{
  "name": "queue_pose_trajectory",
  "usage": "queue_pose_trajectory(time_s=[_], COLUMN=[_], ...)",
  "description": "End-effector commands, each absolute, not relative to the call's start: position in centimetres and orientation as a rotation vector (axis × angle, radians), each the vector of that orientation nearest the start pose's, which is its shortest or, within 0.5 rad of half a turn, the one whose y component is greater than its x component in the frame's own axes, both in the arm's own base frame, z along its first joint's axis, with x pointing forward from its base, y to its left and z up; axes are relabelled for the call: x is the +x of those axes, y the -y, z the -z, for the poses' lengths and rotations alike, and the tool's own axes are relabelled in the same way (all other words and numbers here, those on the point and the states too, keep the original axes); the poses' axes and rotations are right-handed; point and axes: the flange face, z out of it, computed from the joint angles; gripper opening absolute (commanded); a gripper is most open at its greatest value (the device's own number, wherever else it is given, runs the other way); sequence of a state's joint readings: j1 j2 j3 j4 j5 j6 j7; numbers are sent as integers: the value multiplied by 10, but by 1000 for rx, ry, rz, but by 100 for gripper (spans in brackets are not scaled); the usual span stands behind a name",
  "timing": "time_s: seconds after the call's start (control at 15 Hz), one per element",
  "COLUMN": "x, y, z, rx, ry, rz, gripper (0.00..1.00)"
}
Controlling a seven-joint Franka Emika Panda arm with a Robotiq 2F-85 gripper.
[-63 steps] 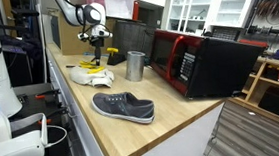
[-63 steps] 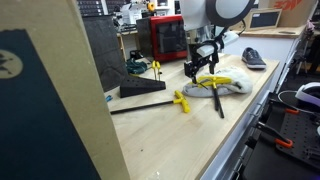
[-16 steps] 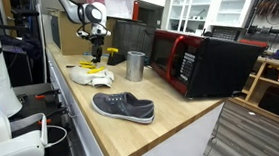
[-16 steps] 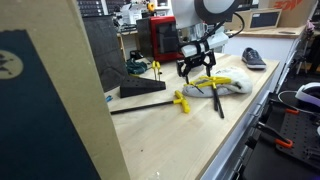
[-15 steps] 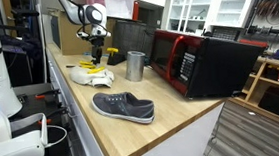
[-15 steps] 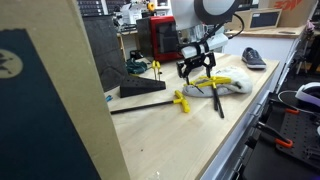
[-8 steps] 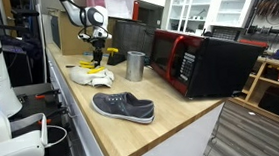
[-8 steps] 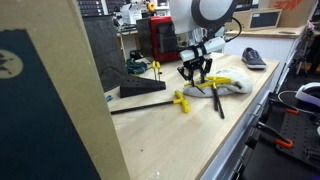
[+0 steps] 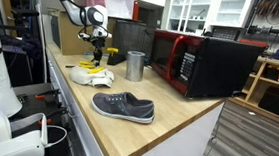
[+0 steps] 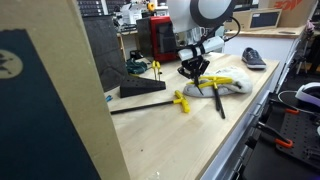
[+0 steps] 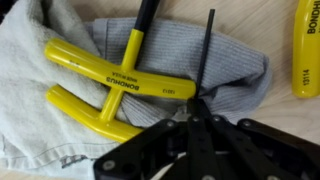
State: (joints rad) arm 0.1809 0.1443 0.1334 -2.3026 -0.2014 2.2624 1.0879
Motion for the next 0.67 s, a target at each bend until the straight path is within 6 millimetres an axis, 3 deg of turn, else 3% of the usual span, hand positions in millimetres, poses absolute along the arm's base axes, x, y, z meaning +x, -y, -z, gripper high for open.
queue_pose_trajectory(time_s=[0.0,0.07,0.13,0.4,0.47,0.6], x=[480,480,479,477,477,476], y=[-151,-151,-149,-148,-148,-148], z=[-273,-272,-270,-268,-265,-262], rx=[-3195,-3197,-3203,-3214,-3219,-3233], ry=[-1056,-1059,-1058,-1047,-1044,-1034], rz=[-105,-108,-112,-120,-119,-117], gripper=[0,26,27,55,15,16])
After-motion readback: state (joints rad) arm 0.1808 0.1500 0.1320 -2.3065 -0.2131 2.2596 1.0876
